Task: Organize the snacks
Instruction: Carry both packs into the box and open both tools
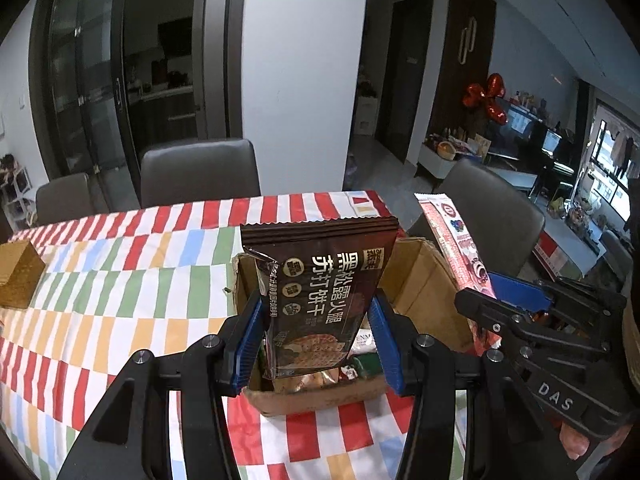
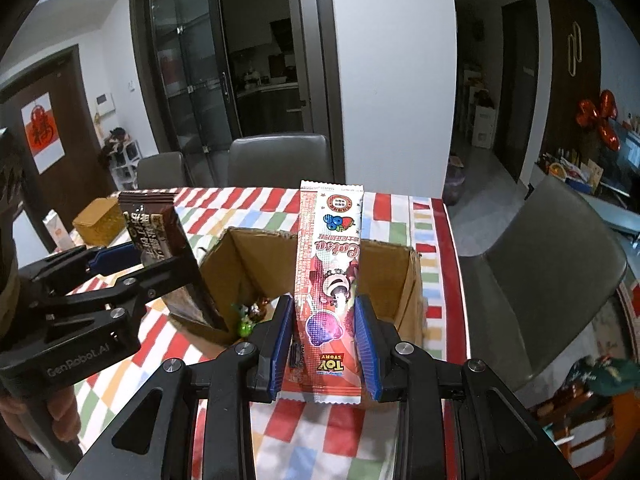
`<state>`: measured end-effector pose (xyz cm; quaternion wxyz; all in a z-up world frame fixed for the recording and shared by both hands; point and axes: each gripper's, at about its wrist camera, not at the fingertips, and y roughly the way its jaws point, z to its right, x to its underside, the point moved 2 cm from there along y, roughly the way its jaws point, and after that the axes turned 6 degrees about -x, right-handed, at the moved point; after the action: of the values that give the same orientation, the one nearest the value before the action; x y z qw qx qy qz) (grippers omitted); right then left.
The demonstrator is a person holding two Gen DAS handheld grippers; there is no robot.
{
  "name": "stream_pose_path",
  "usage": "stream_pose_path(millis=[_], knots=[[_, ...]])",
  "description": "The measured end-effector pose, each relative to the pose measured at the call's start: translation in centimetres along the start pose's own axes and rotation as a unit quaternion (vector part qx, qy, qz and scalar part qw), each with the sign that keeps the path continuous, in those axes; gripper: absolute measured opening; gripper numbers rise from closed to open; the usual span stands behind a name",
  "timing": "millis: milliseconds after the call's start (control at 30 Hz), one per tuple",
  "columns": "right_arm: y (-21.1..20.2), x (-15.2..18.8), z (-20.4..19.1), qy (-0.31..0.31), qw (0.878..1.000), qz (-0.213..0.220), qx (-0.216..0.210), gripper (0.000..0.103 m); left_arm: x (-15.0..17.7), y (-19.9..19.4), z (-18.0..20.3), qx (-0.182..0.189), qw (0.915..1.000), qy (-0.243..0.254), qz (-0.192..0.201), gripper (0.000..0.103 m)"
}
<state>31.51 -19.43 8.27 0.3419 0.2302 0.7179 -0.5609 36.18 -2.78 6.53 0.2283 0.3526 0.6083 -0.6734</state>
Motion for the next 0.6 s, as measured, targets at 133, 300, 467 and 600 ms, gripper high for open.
stream_pose_path(millis=[133, 300, 467, 600], knots=[[1.5, -0.7, 0.2, -0.003, 1.0, -0.013, 0.006, 0.032, -0.4, 1.9, 0.2, -0.001, 0.9997, 0.001, -0.025, 0.051], [3.3, -0.7, 0.5, -0.009, 0.999, -0.033, 0.016, 0.032, -0.4, 3.9, 0.8, -0.023, 0.9981, 0.012, -0.057, 0.057], [3.9, -0.7, 1.3, -0.004, 0.999, -0.042, 0.03, 0.048, -0.2, 3.4, 0.7, -0.043, 0.9977, 0.023, -0.047, 0.067], [3.4, -0.5, 1.8, -0.001, 0.999, -0.039, 0.037, 0.052, 0.3, 2.1, 0.4, -0.064, 0.997, 0.028, -0.033, 0.069]])
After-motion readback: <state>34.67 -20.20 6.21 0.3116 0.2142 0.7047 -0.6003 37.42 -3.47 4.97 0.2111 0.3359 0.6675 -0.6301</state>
